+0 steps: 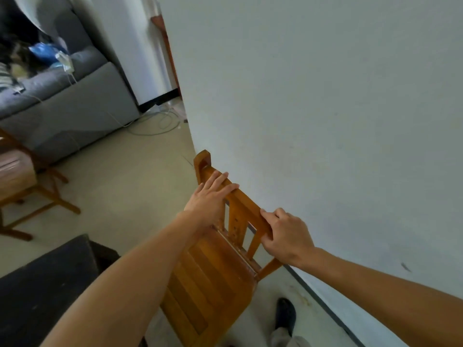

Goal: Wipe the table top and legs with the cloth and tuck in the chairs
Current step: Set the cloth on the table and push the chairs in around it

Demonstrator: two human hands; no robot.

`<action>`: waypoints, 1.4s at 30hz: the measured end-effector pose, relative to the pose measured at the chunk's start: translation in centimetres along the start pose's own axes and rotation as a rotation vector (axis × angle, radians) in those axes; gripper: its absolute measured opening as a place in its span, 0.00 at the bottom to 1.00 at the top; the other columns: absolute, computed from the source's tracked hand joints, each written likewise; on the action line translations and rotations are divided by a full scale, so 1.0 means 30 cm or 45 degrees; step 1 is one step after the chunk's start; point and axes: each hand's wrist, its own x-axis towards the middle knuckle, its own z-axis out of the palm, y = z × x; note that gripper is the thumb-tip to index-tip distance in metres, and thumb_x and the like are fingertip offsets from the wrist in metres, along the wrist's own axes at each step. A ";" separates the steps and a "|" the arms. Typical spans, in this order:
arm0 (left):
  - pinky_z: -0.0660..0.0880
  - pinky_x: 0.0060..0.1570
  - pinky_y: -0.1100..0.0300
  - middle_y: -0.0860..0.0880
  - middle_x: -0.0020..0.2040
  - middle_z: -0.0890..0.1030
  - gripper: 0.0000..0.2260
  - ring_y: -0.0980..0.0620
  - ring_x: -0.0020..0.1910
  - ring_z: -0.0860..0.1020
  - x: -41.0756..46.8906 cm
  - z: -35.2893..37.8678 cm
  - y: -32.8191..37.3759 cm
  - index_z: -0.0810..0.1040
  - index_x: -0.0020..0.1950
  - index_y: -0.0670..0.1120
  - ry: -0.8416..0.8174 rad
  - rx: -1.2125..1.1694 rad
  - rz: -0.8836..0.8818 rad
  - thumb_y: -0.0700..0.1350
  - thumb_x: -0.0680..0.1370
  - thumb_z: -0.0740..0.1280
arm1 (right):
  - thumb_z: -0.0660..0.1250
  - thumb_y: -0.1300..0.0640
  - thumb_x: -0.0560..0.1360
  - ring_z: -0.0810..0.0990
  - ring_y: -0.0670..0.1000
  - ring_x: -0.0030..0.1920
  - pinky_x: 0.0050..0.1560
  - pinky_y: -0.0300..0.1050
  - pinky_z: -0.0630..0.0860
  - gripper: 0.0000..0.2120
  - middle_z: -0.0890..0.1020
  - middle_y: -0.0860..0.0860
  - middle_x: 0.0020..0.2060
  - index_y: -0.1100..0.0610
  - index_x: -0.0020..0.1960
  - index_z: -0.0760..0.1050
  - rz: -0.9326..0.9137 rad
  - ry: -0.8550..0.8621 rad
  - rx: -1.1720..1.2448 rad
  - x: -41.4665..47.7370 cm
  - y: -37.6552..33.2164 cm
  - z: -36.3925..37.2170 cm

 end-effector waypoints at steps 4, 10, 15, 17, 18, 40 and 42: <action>0.51 0.73 0.42 0.54 0.79 0.41 0.39 0.47 0.76 0.36 -0.139 -0.022 -0.086 0.50 0.76 0.60 0.031 -0.019 -0.105 0.35 0.74 0.65 | 0.60 0.45 0.78 0.78 0.50 0.51 0.56 0.42 0.77 0.28 0.78 0.51 0.57 0.50 0.76 0.62 -0.117 -0.026 0.050 -0.002 -0.120 0.002; 0.59 0.72 0.40 0.54 0.78 0.43 0.34 0.46 0.77 0.37 -0.354 -0.058 -0.191 0.51 0.76 0.60 0.073 -0.069 -0.303 0.38 0.78 0.63 | 0.62 0.45 0.77 0.75 0.48 0.46 0.53 0.43 0.77 0.29 0.74 0.48 0.49 0.49 0.76 0.62 -0.337 -0.145 0.124 0.007 -0.266 0.002; 0.61 0.71 0.41 0.52 0.79 0.43 0.35 0.45 0.77 0.45 -0.487 -0.048 -0.196 0.48 0.77 0.59 0.073 -0.236 -0.552 0.38 0.77 0.62 | 0.65 0.47 0.77 0.80 0.50 0.51 0.58 0.48 0.79 0.35 0.79 0.48 0.57 0.44 0.79 0.51 -0.479 -0.308 0.158 0.077 -0.296 0.031; 0.56 0.73 0.42 0.49 0.79 0.46 0.34 0.46 0.78 0.47 -0.556 -0.010 -0.169 0.49 0.78 0.57 0.037 -0.317 -0.695 0.40 0.78 0.62 | 0.66 0.50 0.77 0.81 0.50 0.51 0.58 0.48 0.79 0.35 0.78 0.48 0.61 0.44 0.79 0.51 -0.473 -0.351 0.165 0.134 -0.285 0.039; 0.55 0.74 0.43 0.49 0.79 0.48 0.32 0.46 0.78 0.47 -0.593 0.021 -0.154 0.50 0.78 0.56 0.027 -0.353 -0.772 0.42 0.78 0.62 | 0.65 0.50 0.78 0.82 0.50 0.51 0.57 0.48 0.80 0.34 0.78 0.48 0.62 0.44 0.78 0.51 -0.465 -0.374 0.161 0.160 -0.274 0.044; 0.74 0.62 0.51 0.51 0.67 0.73 0.20 0.53 0.64 0.73 -0.705 0.271 0.446 0.68 0.71 0.51 0.600 -1.107 -1.572 0.55 0.80 0.59 | 0.58 0.50 0.82 0.79 0.40 0.38 0.36 0.31 0.70 0.10 0.80 0.42 0.38 0.48 0.52 0.78 -0.888 -0.522 0.509 0.151 -0.204 0.059; 0.75 0.61 0.52 0.53 0.69 0.72 0.25 0.53 0.65 0.73 -0.646 0.241 0.499 0.66 0.72 0.53 0.601 -1.255 -1.525 0.62 0.78 0.60 | 0.59 0.51 0.82 0.81 0.46 0.49 0.45 0.37 0.73 0.13 0.81 0.48 0.50 0.53 0.62 0.76 -0.817 -0.335 0.577 0.270 -0.281 0.027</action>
